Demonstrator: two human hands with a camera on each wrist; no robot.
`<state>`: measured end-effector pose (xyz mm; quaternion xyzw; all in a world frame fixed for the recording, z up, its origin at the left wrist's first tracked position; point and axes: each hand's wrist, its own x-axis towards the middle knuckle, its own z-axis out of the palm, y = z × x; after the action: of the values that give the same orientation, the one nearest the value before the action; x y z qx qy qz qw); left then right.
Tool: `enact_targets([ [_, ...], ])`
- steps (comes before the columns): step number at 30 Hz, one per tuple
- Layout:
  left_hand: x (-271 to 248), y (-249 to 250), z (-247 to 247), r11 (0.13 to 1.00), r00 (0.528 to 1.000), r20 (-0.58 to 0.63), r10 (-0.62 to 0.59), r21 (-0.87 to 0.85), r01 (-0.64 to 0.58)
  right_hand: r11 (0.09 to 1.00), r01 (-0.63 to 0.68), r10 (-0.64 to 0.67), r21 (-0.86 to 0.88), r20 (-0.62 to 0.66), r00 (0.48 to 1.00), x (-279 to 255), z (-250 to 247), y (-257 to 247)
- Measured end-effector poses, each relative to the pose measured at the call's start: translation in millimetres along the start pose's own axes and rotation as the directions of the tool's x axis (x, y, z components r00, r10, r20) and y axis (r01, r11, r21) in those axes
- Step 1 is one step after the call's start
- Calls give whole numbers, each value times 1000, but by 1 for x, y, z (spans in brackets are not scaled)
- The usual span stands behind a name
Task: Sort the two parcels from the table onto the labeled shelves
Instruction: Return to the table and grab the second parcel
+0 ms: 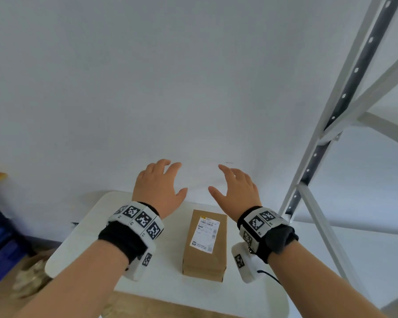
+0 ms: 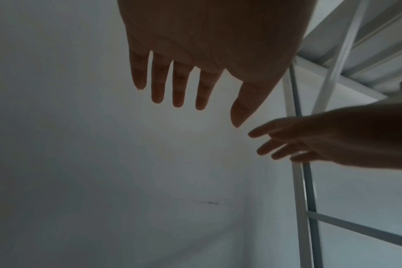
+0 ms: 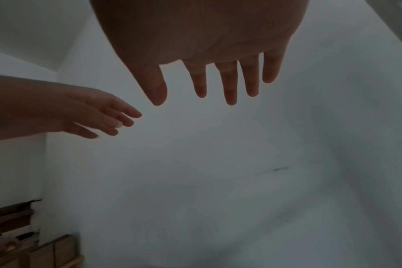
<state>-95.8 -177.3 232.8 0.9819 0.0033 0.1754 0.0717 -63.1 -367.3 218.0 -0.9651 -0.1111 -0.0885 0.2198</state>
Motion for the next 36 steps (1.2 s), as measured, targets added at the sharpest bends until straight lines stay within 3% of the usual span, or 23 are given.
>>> enact_targets([
  [5,15,-17,46,955,975,202,-96,-258,147,977,-189,172,101,163,972,15,41,23],
  [10,29,-34,97,818,906,398,-143,-468,335,876,-405,336,261,271,902,24,84,51],
  [18,30,-41,177,574,727,671,-146,-541,615,526,-750,560,402,500,661,19,146,96],
  [21,27,-41,206,512,661,738,-135,-520,684,376,-823,572,425,592,567,17,161,111],
  [24,21,-41,228,450,584,803,-120,-480,753,268,-859,551,436,662,508,13,176,121],
  [30,8,-44,255,329,476,877,-65,-431,840,237,-863,514,446,697,501,4,204,132],
  [36,9,-41,256,337,470,882,-19,-437,834,251,-854,495,455,698,517,4,202,132],
])
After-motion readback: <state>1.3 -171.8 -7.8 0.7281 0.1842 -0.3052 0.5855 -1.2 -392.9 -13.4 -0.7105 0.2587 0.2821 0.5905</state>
